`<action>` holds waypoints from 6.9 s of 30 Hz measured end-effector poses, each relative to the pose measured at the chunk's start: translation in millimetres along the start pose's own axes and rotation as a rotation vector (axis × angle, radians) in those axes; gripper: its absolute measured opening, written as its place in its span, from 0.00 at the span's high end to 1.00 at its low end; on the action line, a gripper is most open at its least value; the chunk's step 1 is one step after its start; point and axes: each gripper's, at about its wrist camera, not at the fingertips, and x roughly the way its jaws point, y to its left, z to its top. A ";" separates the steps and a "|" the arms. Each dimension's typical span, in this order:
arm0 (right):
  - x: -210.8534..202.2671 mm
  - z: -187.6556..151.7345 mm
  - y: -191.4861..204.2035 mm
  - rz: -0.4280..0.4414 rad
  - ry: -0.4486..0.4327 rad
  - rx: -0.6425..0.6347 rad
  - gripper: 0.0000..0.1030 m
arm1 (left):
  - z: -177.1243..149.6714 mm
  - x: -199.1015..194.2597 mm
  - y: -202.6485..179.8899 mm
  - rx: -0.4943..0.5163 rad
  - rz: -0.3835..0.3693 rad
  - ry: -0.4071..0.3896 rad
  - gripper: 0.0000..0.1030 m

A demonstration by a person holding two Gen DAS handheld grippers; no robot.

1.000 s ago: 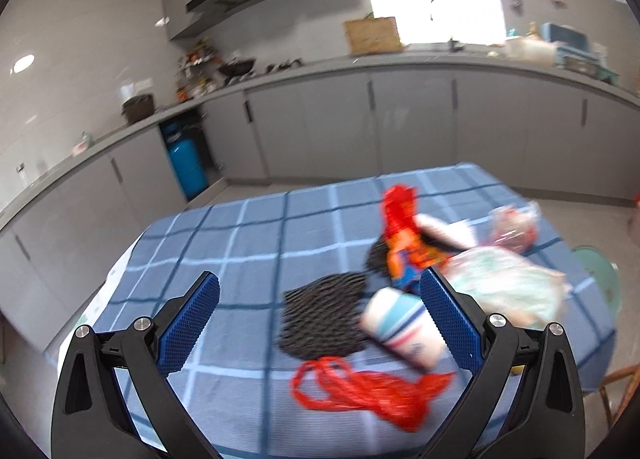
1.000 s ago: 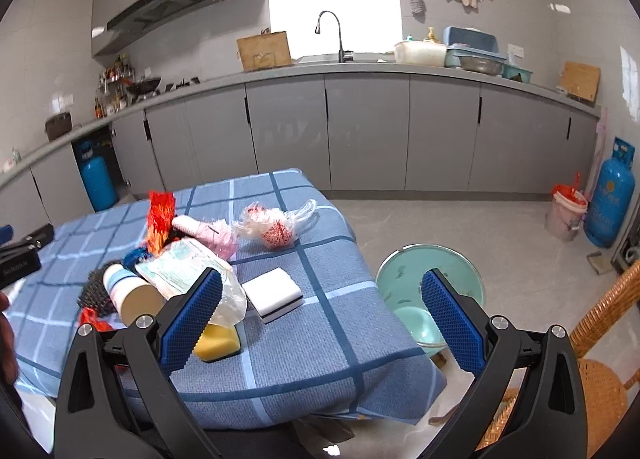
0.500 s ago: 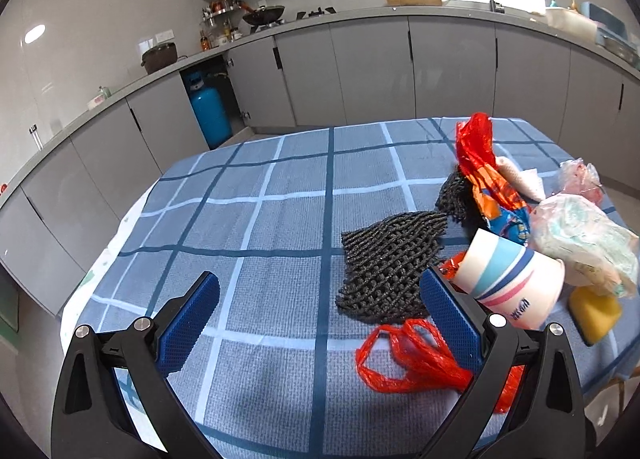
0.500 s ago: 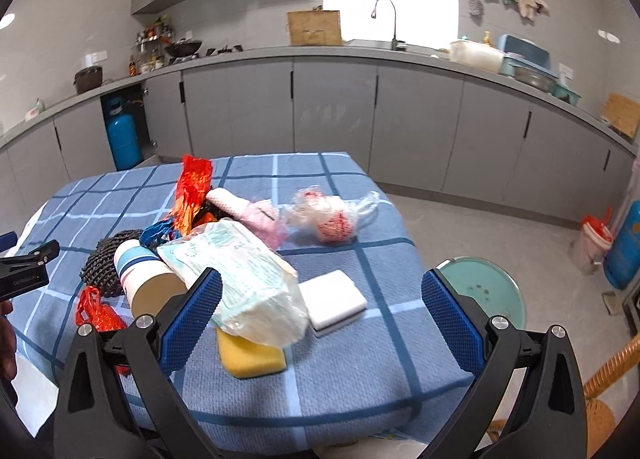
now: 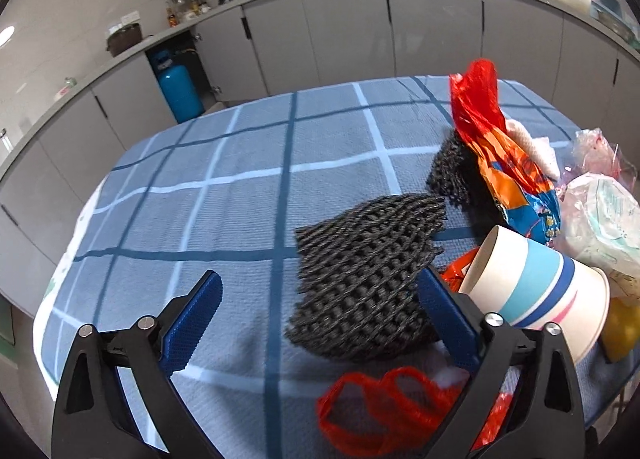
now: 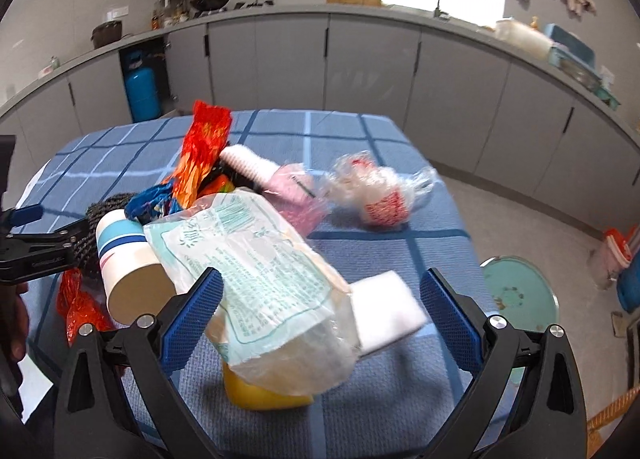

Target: Collect trash

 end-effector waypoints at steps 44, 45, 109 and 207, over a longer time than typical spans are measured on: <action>-70.8 38.2 -27.4 0.221 -0.256 0.109 0.97 | 42.8 -58.3 26.0 -0.033 0.021 -0.179 0.99; -69.0 37.9 -27.2 0.220 -0.254 0.110 0.97 | 41.4 -52.2 29.4 -0.043 0.014 -0.155 0.97; -43.7 20.1 -0.9 0.236 -0.215 0.072 0.97 | 27.0 -12.0 36.2 -0.017 -0.006 -0.041 0.15; -28.5 -59.5 -207.9 -0.145 -0.143 0.403 0.42 | 102.6 -87.6 -244.6 0.352 -0.226 -0.311 0.09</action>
